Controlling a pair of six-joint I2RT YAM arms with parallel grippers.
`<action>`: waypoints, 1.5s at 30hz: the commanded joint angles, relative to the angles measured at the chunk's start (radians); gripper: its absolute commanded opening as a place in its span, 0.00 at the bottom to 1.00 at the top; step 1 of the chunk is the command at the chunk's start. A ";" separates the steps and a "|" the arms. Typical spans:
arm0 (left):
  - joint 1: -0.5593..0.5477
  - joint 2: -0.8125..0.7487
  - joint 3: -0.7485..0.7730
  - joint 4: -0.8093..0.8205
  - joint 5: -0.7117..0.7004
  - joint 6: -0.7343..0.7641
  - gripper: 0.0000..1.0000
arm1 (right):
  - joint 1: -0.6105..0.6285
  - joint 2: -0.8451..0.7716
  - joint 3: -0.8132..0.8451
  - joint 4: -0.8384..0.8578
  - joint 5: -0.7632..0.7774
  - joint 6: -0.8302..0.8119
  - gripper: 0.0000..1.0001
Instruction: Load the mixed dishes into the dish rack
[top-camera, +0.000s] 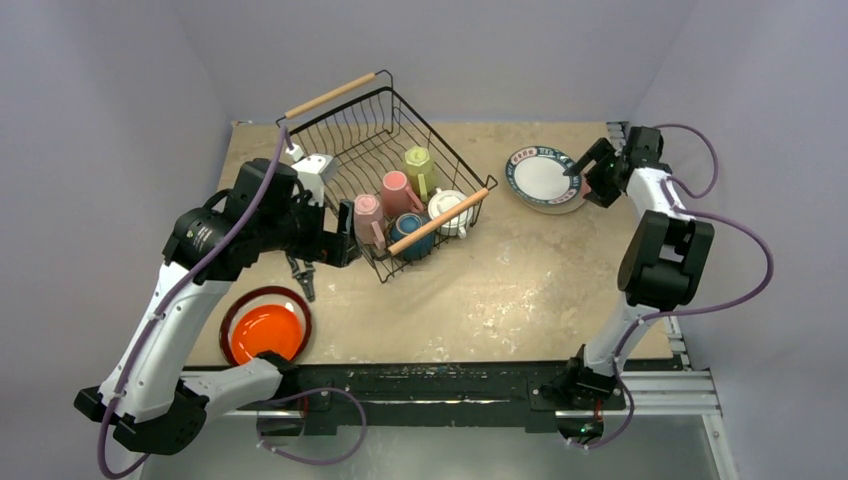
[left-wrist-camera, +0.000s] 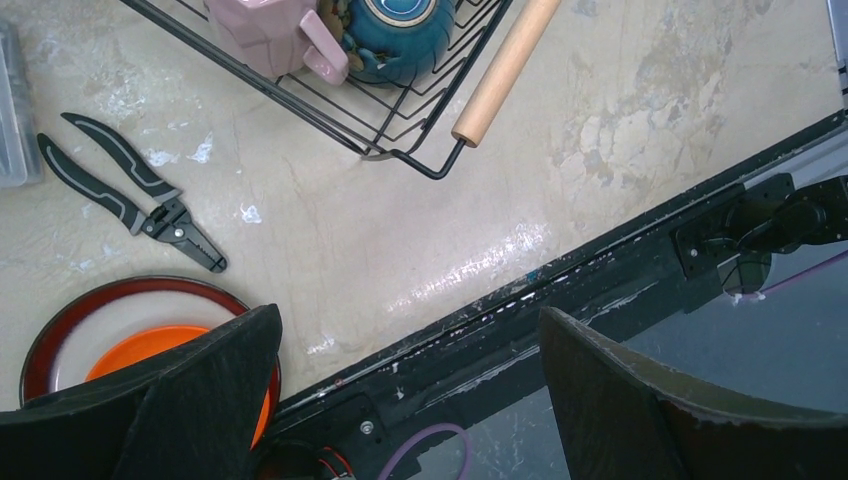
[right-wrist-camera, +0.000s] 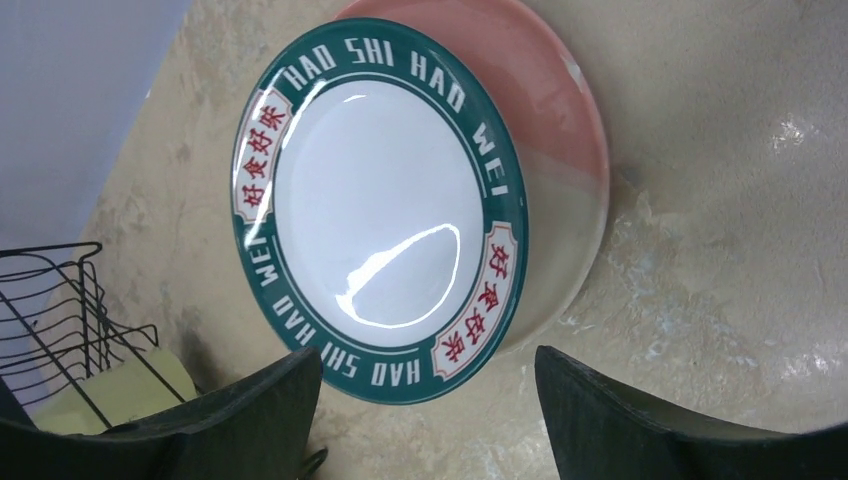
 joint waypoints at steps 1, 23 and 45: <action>-0.003 -0.007 0.017 0.023 0.019 -0.034 1.00 | -0.031 0.039 0.045 0.057 -0.090 -0.023 0.77; 0.005 0.134 0.227 -0.091 -0.032 -0.023 1.00 | -0.058 0.235 -0.008 0.297 -0.221 0.013 0.59; 0.005 -0.067 0.162 0.059 -0.240 -0.032 0.99 | -0.070 0.327 -0.043 0.462 -0.387 0.142 0.04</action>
